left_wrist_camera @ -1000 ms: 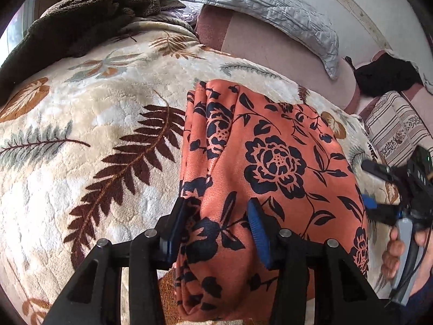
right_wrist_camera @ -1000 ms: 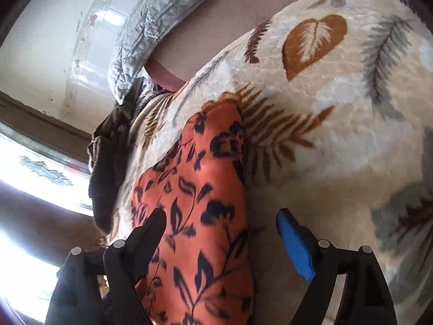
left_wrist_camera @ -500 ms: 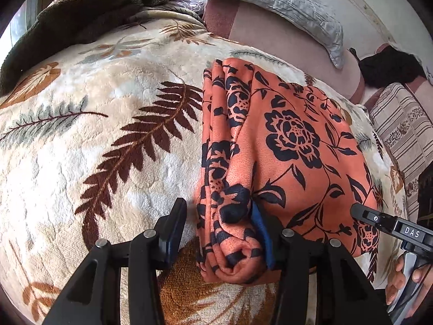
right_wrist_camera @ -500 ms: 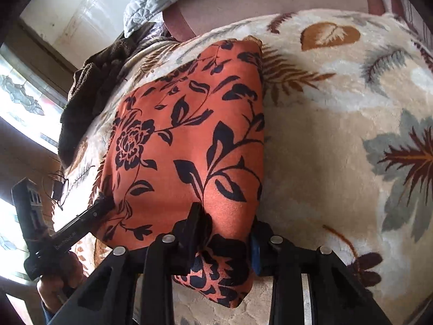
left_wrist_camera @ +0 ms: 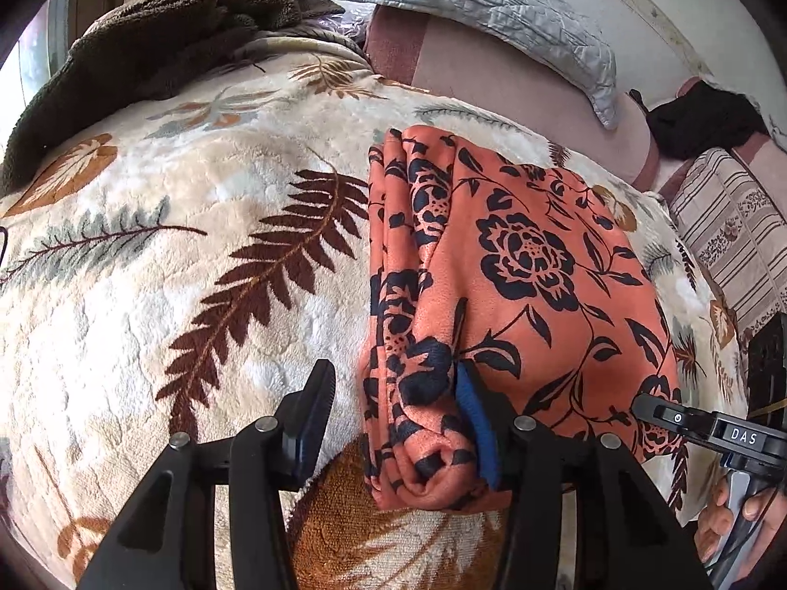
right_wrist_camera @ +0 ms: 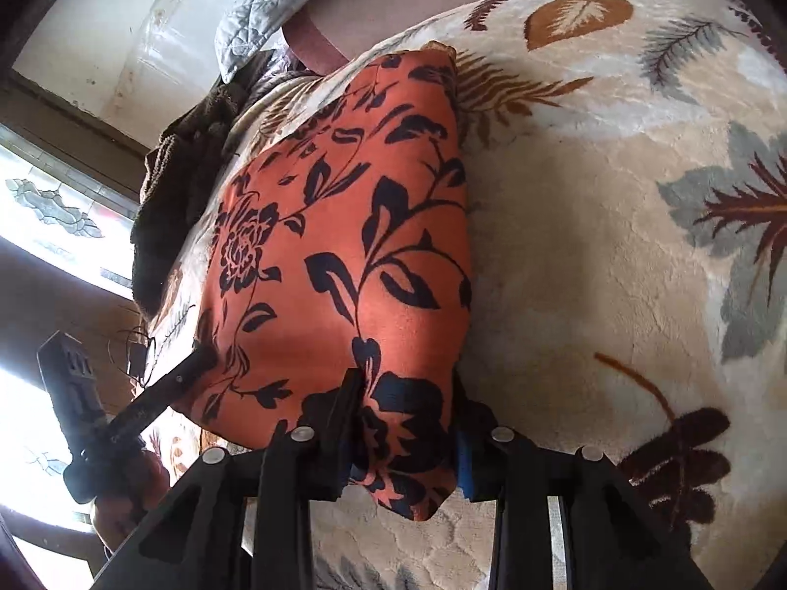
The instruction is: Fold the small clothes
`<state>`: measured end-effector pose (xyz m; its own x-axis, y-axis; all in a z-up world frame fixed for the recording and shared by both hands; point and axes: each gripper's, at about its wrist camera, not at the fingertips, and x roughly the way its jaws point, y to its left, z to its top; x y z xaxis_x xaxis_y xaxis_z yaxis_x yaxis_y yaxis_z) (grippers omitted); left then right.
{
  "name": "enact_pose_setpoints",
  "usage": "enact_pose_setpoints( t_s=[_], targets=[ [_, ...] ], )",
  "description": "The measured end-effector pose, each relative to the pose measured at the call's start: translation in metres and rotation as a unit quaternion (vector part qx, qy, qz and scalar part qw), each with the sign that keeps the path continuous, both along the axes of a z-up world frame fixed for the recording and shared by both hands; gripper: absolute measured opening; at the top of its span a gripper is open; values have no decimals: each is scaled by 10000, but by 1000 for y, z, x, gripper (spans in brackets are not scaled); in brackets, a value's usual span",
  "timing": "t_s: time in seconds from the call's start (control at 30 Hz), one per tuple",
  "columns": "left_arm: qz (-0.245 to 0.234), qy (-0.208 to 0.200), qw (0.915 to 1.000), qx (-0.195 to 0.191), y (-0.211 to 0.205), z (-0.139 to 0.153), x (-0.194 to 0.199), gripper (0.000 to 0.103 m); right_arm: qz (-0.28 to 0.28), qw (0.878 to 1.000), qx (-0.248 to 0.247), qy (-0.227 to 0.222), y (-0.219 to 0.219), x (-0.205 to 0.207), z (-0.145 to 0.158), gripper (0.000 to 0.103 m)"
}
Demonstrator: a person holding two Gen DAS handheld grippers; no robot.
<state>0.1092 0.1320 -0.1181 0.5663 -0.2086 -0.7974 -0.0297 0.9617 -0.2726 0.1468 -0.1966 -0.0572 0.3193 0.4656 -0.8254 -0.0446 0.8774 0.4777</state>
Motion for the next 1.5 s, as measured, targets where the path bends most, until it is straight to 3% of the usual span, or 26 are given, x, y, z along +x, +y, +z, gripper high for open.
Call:
enact_pose_setpoints(
  t_s=[0.07, 0.1, 0.17, 0.37, 0.57, 0.63, 0.67, 0.7, 0.83, 0.9, 1.0, 1.13, 1.2, 1.23, 1.27, 1.37, 1.5],
  targets=[
    [12, -28, 10000, -23, 1, 1, -2, 51, -78, 10000, -19, -26, 1, 0, 3, 46],
    [4, -31, 10000, -32, 1, 2, -3, 51, -126, 9999, -17, -32, -1, -2, 5, 64],
    [7, -26, 10000, -59, 2, 2, -3, 51, -259, 9995, 118, -110, -2, -2, 11, 75],
    [26, -50, 9999, -126, 5, 4, -3, 51, -402, 9984, 331, -224, -16, 1, 27, 75],
    [33, -87, 9999, -97, 3, 6, -1, 51, -648, 9949, 777, -67, -18, 53, 19, 76],
    [36, -69, 9999, -93, 2, 5, 0, 51, -598, 9958, 687, -13, -11, 67, 11, 76],
    [30, -60, 9999, -82, 2, 5, 1, 51, -486, 9975, 518, 65, -5, 72, 6, 69],
    [17, -65, 9999, -99, 2, 5, 2, 51, -341, 9989, 299, 152, 1, 76, 1, 43],
    [125, -259, 9983, -516, 18, 17, 3, 52, -208, 9997, -127, -101, 14, 71, 10, 44],
    [223, -289, 9953, -897, 30, 22, 10, 56, -215, 9996, -75, -137, 11, 68, 11, 58],
    [55, -157, 9910, -1327, 36, 26, 29, 59, -242, 9990, 255, -268, 2, 64, 15, 70],
    [-199, 232, 9902, -1364, 23, 13, 63, 60, -248, 9978, 509, -340, -5, 64, 17, 71],
    [-263, 446, 9862, -1574, 21, -4, 78, 59, -274, 9974, 577, -338, -6, 67, 17, 71],
    [-183, 673, 9853, -1559, 21, -16, 84, 41, -268, 9971, 635, -334, -6, 69, 16, 71],
    [-162, 777, 9825, -1685, 23, -25, 88, 40, -254, 9970, 664, -313, -6, 71, 15, 71],
    [-107, 707, 9753, -2091, 32, -29, 84, 37, -155, 9970, 721, -228, -5, 76, 10, 71],
    [-72, 600, 9787, -1963, 32, -16, 77, 42, -107, 9966, 804, -135, -4, 86, 4, 71]
  ],
)
